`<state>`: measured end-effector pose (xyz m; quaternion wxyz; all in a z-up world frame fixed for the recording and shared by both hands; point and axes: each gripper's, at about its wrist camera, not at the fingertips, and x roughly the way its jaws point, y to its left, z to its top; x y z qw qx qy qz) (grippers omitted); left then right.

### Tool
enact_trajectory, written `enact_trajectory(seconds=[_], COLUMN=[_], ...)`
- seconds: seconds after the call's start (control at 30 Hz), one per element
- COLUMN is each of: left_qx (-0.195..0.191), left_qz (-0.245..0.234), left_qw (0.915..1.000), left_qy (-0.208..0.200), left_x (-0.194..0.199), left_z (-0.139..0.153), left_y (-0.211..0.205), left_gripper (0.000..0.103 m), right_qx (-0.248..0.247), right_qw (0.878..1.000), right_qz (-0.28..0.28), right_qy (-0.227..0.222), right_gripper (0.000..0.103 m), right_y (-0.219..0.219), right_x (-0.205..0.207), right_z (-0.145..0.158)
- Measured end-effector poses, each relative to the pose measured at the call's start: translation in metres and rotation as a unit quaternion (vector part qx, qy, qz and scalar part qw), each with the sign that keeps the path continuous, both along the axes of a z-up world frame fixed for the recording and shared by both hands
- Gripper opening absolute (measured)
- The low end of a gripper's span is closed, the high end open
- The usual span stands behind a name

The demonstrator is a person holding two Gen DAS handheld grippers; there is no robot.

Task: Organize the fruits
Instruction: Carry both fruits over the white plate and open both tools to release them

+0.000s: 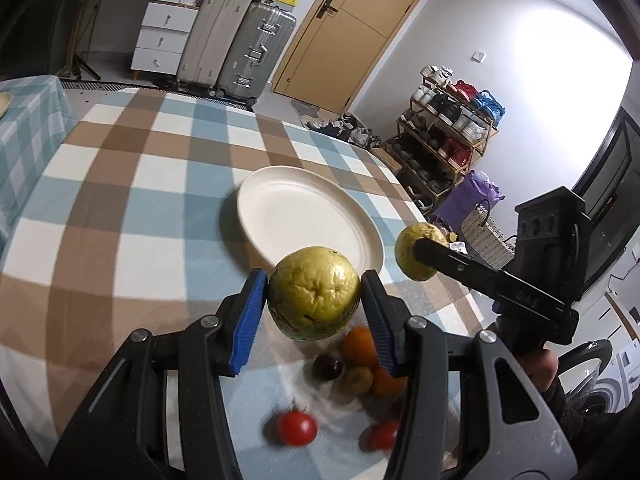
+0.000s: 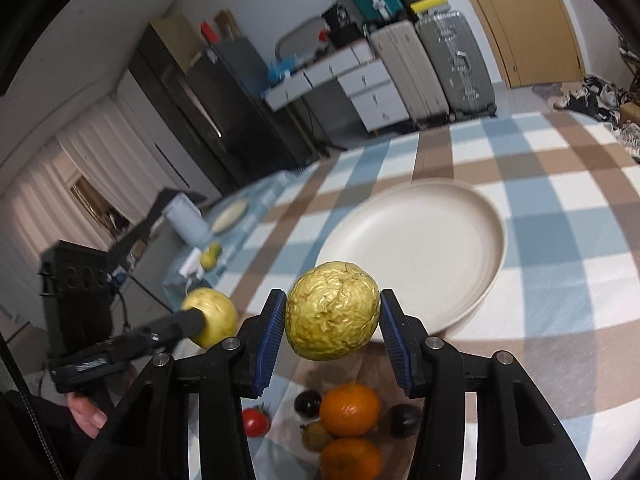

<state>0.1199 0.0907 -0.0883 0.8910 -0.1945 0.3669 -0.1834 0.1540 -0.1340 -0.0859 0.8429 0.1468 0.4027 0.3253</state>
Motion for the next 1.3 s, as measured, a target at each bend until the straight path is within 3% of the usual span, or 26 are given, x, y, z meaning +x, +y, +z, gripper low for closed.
enact_trajectory(seconds=[0.3, 0.57, 0.93, 1.13, 1.3], left_qx=[-0.007, 0.01, 0.047, 0.06, 0.065], left_qz=[0.015, 0.009, -0.02, -0.017, -0.021], left_qw=[0.9999, 0.9999, 0.9977, 0.9966, 0.9962], left_qy=[0.001, 0.005, 0.044, 0.053, 0.055], left_x=[0.069, 0.143, 0.202, 0.215, 0.224], left_z=[0.006, 0.0, -0.047, -0.068, -0.076], left_y=[-0.019, -0.034, -0.06, -0.06, -0.061], left_gripper=[0.046, 0.046, 0.046, 0.046, 0.046], right_qx=[-0.001, 0.004, -0.009, -0.016, -0.028], right_qw=[1.0, 1.0, 0.999, 0.996, 0.995], right_qz=[-0.001, 0.016, 0.033, 0.032, 0.032], right_qy=[-0.015, -0.016, 0.032, 0.077, 0.087], right_gripper=[0.048, 0.048, 0.048, 0.048, 0.048], right_y=[-0.018, -0.012, 0.008, 0.015, 0.021], right_x=[0.046, 0.102, 0.165, 0.183, 0.189], right_z=[0.013, 0.01, -0.032, -0.062, -0.071])
